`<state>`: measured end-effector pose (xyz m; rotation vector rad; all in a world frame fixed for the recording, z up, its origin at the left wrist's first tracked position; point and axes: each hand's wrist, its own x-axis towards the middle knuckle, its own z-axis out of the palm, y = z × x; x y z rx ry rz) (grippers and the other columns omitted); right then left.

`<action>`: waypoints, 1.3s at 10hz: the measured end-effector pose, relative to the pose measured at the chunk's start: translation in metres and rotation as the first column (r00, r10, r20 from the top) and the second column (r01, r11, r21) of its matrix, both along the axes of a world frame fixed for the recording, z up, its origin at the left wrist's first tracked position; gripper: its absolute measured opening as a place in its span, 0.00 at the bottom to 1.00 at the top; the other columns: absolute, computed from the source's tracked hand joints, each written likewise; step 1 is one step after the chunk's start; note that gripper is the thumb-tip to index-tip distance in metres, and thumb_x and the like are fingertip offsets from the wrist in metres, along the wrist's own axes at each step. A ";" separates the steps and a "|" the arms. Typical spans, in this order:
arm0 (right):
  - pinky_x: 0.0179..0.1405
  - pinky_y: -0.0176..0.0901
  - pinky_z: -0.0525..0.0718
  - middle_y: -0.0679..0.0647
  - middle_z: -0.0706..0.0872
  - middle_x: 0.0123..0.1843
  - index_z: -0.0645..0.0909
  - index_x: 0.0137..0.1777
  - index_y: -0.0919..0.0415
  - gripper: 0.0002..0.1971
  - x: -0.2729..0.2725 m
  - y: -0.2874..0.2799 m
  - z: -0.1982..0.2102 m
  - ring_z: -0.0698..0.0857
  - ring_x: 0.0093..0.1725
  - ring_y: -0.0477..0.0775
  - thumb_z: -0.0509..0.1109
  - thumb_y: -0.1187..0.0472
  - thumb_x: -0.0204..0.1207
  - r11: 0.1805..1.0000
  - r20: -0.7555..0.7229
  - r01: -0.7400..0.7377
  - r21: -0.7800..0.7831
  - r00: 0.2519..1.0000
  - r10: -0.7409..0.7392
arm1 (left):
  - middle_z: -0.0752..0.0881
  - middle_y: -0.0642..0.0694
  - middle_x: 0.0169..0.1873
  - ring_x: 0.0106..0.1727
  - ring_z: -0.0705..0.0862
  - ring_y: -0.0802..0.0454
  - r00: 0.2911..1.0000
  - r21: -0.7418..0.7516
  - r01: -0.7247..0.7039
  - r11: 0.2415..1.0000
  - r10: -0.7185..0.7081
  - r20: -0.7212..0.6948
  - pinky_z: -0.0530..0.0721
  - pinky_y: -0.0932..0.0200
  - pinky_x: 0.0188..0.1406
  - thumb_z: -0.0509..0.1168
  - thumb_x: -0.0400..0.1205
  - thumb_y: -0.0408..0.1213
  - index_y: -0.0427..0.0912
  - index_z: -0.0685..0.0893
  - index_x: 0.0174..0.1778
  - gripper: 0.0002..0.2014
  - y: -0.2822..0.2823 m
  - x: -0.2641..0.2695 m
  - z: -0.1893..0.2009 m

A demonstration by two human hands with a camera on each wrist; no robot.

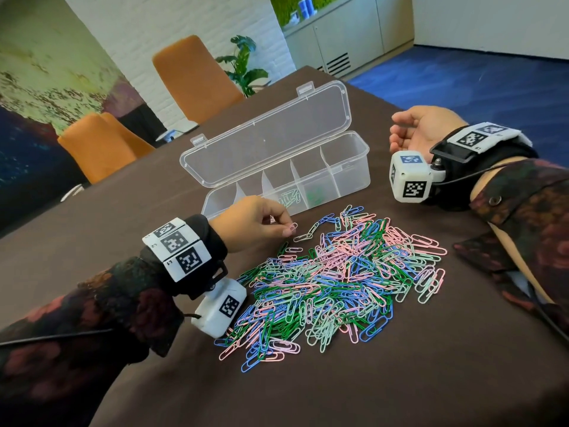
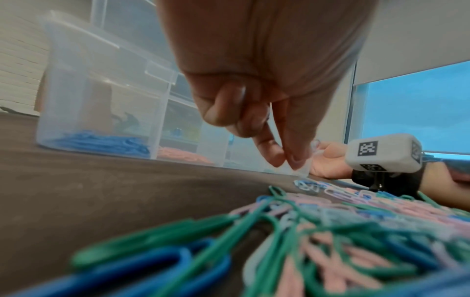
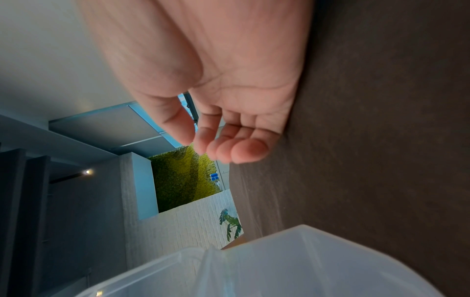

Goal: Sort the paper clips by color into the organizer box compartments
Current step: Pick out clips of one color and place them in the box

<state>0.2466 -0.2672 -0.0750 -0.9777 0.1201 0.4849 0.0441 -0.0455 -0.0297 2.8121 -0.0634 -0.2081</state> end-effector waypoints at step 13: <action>0.32 0.36 0.78 0.52 0.75 0.38 0.76 0.43 0.61 0.05 -0.002 -0.001 0.002 0.75 0.33 0.47 0.62 0.63 0.79 1.000 0.000 -0.004 -0.005 1.000 0.004 | 0.81 0.50 0.32 0.24 0.73 0.63 0.993 -0.358 -0.117 0.927 0.096 -0.075 0.70 0.72 0.26 0.67 0.79 0.25 0.43 0.80 0.50 0.09 -0.004 -0.012 0.000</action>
